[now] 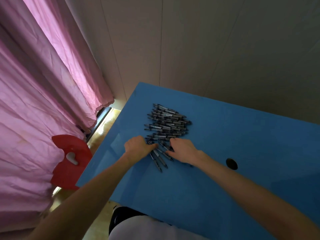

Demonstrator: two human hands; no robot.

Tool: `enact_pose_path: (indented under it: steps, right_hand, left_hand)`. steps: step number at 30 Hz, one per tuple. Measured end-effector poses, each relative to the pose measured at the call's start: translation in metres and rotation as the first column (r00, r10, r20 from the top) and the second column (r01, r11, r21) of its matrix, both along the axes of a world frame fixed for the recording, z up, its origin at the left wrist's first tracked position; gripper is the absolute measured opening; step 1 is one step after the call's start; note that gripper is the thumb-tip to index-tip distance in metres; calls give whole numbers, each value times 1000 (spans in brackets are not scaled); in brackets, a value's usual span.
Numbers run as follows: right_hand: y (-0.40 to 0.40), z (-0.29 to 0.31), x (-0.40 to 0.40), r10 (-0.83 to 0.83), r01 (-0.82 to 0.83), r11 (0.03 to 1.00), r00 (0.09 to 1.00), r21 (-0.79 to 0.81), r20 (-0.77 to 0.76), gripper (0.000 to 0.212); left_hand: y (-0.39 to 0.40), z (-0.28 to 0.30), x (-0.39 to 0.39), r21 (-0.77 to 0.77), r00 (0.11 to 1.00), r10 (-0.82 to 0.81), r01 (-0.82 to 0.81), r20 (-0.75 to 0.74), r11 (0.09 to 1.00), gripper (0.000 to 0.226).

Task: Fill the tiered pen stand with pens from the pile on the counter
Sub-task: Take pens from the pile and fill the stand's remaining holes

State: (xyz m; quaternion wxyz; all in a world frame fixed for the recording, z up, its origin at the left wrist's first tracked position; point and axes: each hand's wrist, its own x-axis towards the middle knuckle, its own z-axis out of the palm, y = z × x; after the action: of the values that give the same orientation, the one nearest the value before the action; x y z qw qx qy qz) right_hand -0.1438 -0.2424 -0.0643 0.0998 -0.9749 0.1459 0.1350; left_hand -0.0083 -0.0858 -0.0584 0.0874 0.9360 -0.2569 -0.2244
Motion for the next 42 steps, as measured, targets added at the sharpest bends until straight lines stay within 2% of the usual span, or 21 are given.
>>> enact_pose_path:
  steps: [4, 8, 12, 16, 21, 24, 26, 30, 33, 35, 37, 38, 40, 42]
  right_hand:
    - [1, 1, -2, 71, -70, 997, 996, 21, -52, 32]
    - [9, -1, -11, 115, -112, 992, 992, 48, -55, 31]
    - [18, -5, -22, 79, -76, 995, 996, 69, -51, 30]
    - [21, -10, -31, 14, -13, 995, 1000, 100, -8, 28]
    - [27, -16, -40, -72, 67, 993, 996, 98, 53, 28]
    - [32, -19, -44, -99, 89, 991, 989, 98, 113, 27]
    - [35, -22, -49, -139, 123, 986, 978, 111, 153, 27]
    - [38, -29, -61, -222, 186, 971, 938, 152, 267, 28]
    - [40, -29, -69, -320, 238, 934, 889, 267, 327, 27]
    - [44, -31, -74, -415, 281, 886, 837, 369, 357, 27]
    - [50, -31, -78, -527, 315, 797, 780, 516, 338, 29]
    - [52, -31, -81, -600, 330, 716, 741, 616, 300, 30]
    - [55, -24, -85, -747, 346, 489, 641, 801, 178, 32]
    - [55, -15, -87, -843, 355, 277, 536, 893, 49, 32]
  left_hand:
    - [-7, -1, 2, -43, 978, 131, -140, -161, 989, 56]
    - [-15, 1, -9, -128, 964, 174, -202, -201, 971, 37]
    - [-15, -1, -15, -158, 948, 200, -243, -249, 957, 37]
    - [-13, -3, -23, -119, 976, 117, -140, -182, 983, 43]
    - [-7, -8, -40, -61, 1000, 13, -14, -7, 998, 30]
    - [-1, -13, -54, -120, 995, -32, 42, 91, 992, 24]
    - [3, -17, -59, -183, 995, -8, 26, 98, 983, 22]
    - [18, -20, -59, -359, 994, 107, -109, -26, 927, 22]
    - [30, -18, -65, -480, 947, 229, -313, -226, 820, 24]
    - [37, -16, -70, -514, 909, 256, -400, -329, 759, 24]
    - [40, -14, -71, -527, 874, 247, -455, -418, 718, 22]
    - [41, -13, -71, -534, 855, 235, -480, -462, 696, 19]
    - [41, -8, -70, -554, 815, 209, -532, -541, 640, 17]
    - [38, 2, -71, -567, 782, 186, -572, -595, 593, 19]
